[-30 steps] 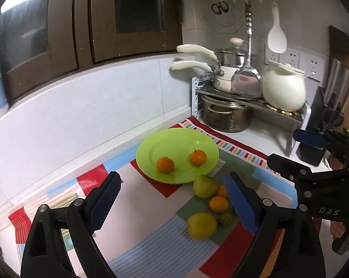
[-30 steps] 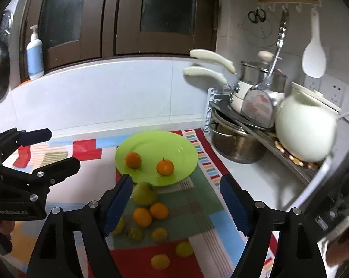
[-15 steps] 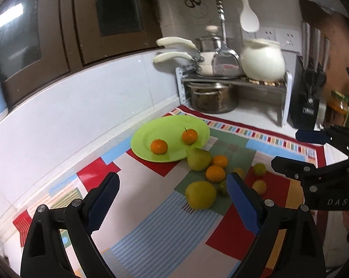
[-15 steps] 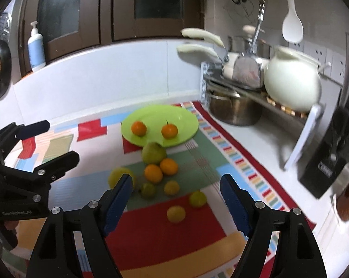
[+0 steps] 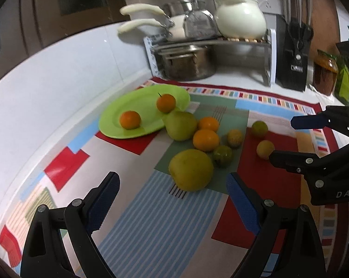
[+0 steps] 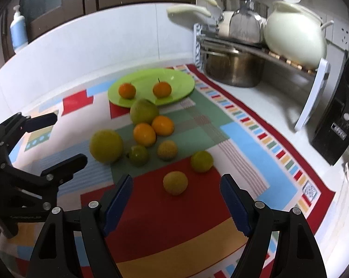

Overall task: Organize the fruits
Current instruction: 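Grasp the large yellow-green pomelo with the left tool while the right tool grasps a small yellow fruit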

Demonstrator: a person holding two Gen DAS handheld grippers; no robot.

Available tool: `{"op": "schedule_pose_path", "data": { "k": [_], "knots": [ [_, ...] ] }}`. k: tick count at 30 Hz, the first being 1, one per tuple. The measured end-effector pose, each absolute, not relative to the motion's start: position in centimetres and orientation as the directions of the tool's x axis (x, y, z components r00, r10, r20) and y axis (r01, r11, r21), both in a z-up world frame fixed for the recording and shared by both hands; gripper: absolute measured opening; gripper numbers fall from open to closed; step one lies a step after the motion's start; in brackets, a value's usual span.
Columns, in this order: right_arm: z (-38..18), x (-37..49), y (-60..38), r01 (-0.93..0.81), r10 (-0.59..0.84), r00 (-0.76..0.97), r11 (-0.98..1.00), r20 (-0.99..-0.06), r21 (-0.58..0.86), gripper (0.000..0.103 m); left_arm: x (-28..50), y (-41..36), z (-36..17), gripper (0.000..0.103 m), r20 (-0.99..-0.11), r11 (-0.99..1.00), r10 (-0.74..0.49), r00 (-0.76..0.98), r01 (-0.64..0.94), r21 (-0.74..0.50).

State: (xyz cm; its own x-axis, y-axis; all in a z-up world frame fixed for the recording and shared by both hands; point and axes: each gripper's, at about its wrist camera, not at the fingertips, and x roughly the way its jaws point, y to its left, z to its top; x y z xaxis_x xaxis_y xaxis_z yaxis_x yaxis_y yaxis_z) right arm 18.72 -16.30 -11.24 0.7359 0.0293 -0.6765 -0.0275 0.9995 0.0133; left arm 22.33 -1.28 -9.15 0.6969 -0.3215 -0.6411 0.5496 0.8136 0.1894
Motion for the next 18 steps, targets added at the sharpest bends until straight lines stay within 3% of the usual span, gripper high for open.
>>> {"op": "schedule_pose_path", "data": {
  "k": [4,8,15,18],
  "knots": [
    [-12.2,19.3,-16.1,-0.027,0.021,0.722,1.000,-0.692,0.002,0.077,23.4,-1.9,-10.5,0.094,-0.670,0.791,-0.332,0.664,0.583,0.187],
    [-12.9,19.8,-16.2,-0.023,0.021,0.708,1.000,-0.706,0.007,0.070,24.5,-2.3,-11.4,0.091,-0.694,0.785,-0.349,0.630,0.601,0.151],
    [-13.5,20.7,-16.6,-0.026,0.065,0.687,0.998,-0.724,0.066,0.057,25.6,-2.5,-11.4,0.067,-0.705,0.790,-0.406,0.581,0.611,0.049],
    [-13.7,20.8,-16.5,-0.035,0.082,0.677,0.996,-0.732,0.079,0.051,25.8,-2.7,-11.5,0.062,-0.712,0.790,-0.420,0.563,0.613,0.020]
  ]
}}
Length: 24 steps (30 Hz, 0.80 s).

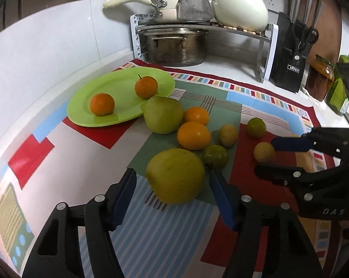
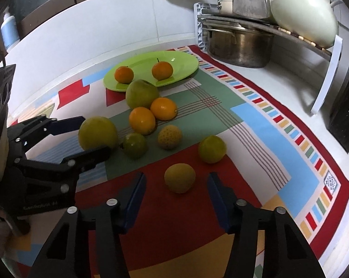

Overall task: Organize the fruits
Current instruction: 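Grasp the large yellow-green pomelo with the left tool while the right tool grasps a small yellow fruit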

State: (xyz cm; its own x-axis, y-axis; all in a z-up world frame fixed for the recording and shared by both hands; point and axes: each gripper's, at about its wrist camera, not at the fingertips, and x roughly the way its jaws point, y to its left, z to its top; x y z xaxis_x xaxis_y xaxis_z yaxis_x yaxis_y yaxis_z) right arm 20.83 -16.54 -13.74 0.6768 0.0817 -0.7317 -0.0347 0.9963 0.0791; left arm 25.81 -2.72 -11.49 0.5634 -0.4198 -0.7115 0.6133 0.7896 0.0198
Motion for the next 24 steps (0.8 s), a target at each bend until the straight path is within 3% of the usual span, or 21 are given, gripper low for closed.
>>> {"op": "schedule_pose_path", "data": {
  "k": [10,24],
  "knots": [
    [-14.3,21.1,-16.7,-0.043,0.095,0.669,0.995,-0.737,0.089,0.031,26.1,-3.2,-11.7,0.052,-0.722,0.788,-0.426,0.546,0.616,0.002],
    [-13.4,20.8,-16.3,-0.072,0.113,0.682,0.994,-0.722,0.087,0.030,25.2,-2.6,-10.9,0.051,-0.707,0.801,-0.439,0.554,0.598,-0.030]
  ]
}}
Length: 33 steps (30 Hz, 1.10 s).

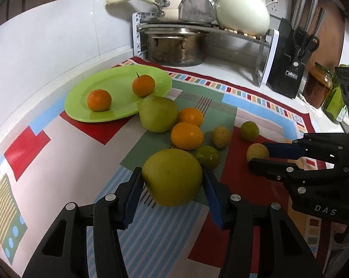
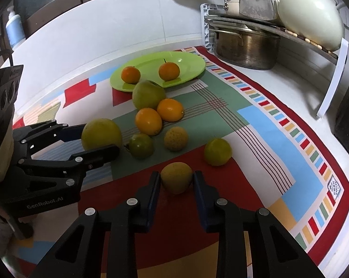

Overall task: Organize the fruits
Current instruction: 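Grasp the large yellow-green pomelo with the left tool while the right tool grasps a small yellow fruit, then lift the pomelo and small yellow fruit and carry both over the plate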

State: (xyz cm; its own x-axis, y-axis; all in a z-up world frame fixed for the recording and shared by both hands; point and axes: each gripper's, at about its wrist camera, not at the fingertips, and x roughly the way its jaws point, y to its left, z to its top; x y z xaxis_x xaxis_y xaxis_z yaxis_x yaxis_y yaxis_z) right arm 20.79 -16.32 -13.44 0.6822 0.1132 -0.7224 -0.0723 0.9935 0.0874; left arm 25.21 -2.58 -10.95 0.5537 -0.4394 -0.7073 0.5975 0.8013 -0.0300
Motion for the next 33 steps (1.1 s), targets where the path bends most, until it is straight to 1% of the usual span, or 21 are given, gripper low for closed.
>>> {"op": "schedule_pose_path", "data": {
  "k": [9,17,24,33],
  "knots": [
    [-11.2,19.9,-16.0,-0.109,0.146,0.713,0.989,-0.685,0.096,0.030,24.0,-1.9,-8.5,0.051,-0.674,0.834,-0.436,0.596,0.550,-0.053],
    [-8.4,20.1,-16.2,-0.158,0.178,0.749,0.983,-0.638,0.088,0.030,23.6,-2.0,-5.5,0.051,-0.632,0.873,-0.389,0.670,0.487,-0.022],
    [-5.6,21.6,-16.8,-0.203,0.207,0.775,0.976,-0.597,0.075,0.030,24.7,-2.0,-3.0,0.051,-0.605,0.898,-0.373,0.704,0.437,-0.044],
    [-1.5,25.7,-17.2,-0.251,0.232,0.817,0.967,-0.529,0.036,0.030,28.2,-2.6,0.0,0.051,-0.584,0.919,-0.354,0.730,0.387,-0.073]
  ]
}}
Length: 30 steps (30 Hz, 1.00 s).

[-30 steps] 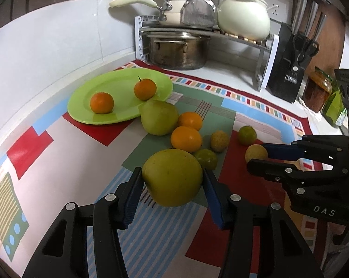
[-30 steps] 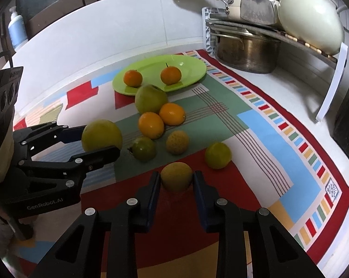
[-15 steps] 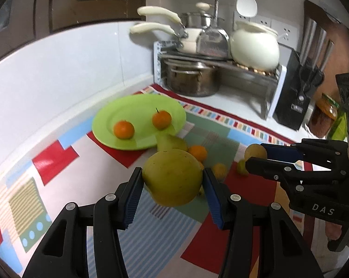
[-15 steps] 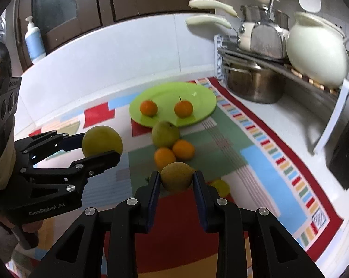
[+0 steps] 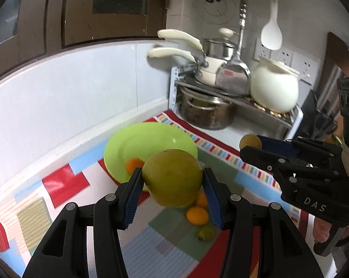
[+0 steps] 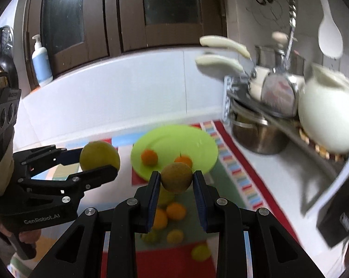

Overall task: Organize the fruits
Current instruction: 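Lift the pomelo and small yellow fruit and carry both over the plate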

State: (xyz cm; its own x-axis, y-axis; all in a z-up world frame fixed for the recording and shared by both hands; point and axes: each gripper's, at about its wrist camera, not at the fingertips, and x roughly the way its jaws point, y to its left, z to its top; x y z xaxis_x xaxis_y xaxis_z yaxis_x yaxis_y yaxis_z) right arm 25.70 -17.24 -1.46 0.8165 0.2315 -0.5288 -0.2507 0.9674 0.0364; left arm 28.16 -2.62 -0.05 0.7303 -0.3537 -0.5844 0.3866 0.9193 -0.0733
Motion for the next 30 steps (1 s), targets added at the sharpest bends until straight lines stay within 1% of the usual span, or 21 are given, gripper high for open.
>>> {"op": "schedule_pose_path", "data": {
  "k": [6,11,21,30],
  "knots": [
    [-0.1,29.7,-17.2,-0.266,0.245,0.823,0.963,-0.512,0.034,0.030,31.7,-2.5,0.5,0.051,-0.591,0.927,-0.334,0.734,0.370,-0.065],
    [0.2,33.5,-16.6,-0.294,0.264,0.812,0.956,-0.521,0.027,0.030,35.3,-2.2,0.0,0.051,-0.613,0.933,-0.320,0.723,0.351,-0.073],
    [-3.9,41.9,-15.7,-0.332,0.304,0.732,0.941,-0.610,0.071,0.030,41.9,-2.3,-3.9,0.051,-0.663,0.940,-0.292,0.690,0.335,-0.065],
    [-6.6,46.7,-14.6,-0.356,0.278,0.691,0.934,-0.668,0.021,0.030,47.2,-1.8,-7.8,0.051,-0.723,0.939,-0.287,0.629,0.334,-0.082]
  ]
}}
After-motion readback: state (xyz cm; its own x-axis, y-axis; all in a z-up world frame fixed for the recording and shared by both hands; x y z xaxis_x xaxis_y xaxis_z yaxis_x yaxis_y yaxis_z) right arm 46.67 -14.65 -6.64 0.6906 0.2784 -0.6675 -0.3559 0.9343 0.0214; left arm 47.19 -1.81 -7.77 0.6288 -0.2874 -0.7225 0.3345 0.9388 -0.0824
